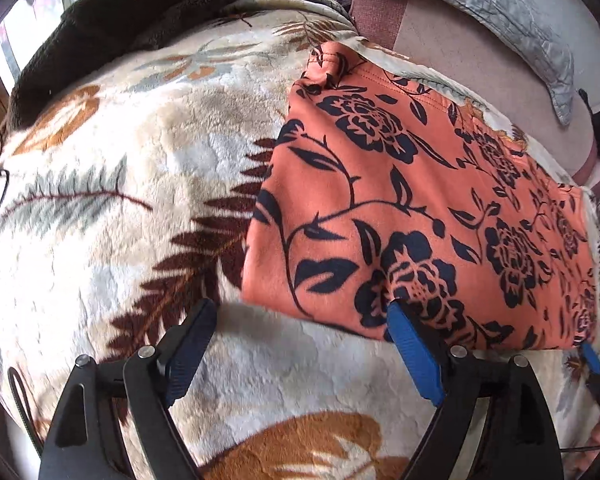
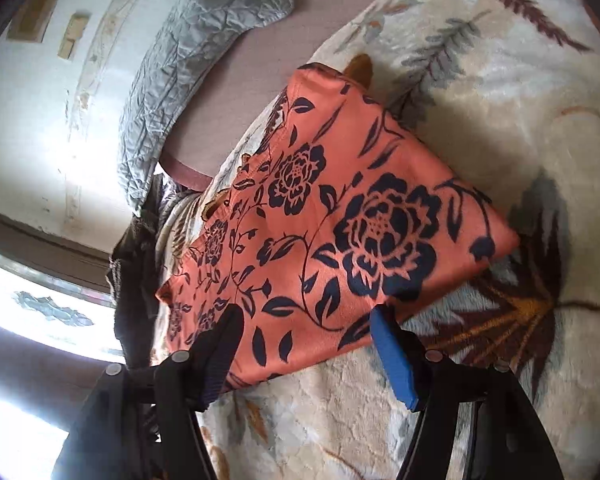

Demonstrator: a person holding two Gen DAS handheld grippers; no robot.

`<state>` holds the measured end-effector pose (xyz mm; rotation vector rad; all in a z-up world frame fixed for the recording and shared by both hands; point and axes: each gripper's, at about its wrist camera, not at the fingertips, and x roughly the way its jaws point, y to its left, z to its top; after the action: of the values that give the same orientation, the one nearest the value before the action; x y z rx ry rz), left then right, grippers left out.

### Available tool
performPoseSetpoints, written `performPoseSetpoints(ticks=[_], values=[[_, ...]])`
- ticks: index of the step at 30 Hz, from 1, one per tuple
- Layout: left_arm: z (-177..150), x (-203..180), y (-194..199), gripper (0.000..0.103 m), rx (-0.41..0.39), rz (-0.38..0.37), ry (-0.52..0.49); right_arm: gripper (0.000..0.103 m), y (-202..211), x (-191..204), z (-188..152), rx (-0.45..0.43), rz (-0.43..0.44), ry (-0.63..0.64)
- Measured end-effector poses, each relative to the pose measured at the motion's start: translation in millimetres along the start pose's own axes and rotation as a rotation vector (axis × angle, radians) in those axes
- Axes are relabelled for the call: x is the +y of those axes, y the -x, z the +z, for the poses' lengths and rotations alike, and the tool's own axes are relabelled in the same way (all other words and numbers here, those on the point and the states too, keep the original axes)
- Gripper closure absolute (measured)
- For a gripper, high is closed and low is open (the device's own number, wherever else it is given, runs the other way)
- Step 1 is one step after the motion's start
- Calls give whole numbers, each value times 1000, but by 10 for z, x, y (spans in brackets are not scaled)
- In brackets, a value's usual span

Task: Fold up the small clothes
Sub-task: 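Grasp the folded shirt edge with both grippers and fold it over again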

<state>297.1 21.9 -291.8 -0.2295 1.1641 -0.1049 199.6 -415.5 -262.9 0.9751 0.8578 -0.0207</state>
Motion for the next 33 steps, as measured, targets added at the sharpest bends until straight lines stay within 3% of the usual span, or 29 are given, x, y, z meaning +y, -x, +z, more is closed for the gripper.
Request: performPoseSetpoints(ticks=[5,10,17,18,19,20,21,22,23,29,33], values=[[-258,122,140,15,21,-143,96,33,117,-319,-176,-3,43,-179],[-131,106,-4,9,-1,-212,162,34,-4,-652,-90,-49,93,-340],[175,255,-159,9,-120,-331,331,34,-152,-641,198,-154,143,-315],[186,272,-165,13,-129,-342,338,35,-185,-601,234,-160,143,-287],[200,290,-165,21,-140,-336,343,43,-219,-559,266,-164,130,-265],[205,339,-154,47,-142,-319,343,51,-255,-539,290,-170,117,-250],[235,355,-199,61,-128,-315,346,74,-299,-553,309,-172,114,-254],[250,401,-236,64,-119,-345,363,83,-346,-596,324,-163,121,-272],[257,416,-261,72,-118,-378,386,83,-361,-623,331,-167,120,-284],[249,281,-45,81,-172,-381,317,87,-8,-177,238,-285,83,-60],[196,275,176,81,-178,-417,281,87,347,-36,-33,-340,60,-5]])
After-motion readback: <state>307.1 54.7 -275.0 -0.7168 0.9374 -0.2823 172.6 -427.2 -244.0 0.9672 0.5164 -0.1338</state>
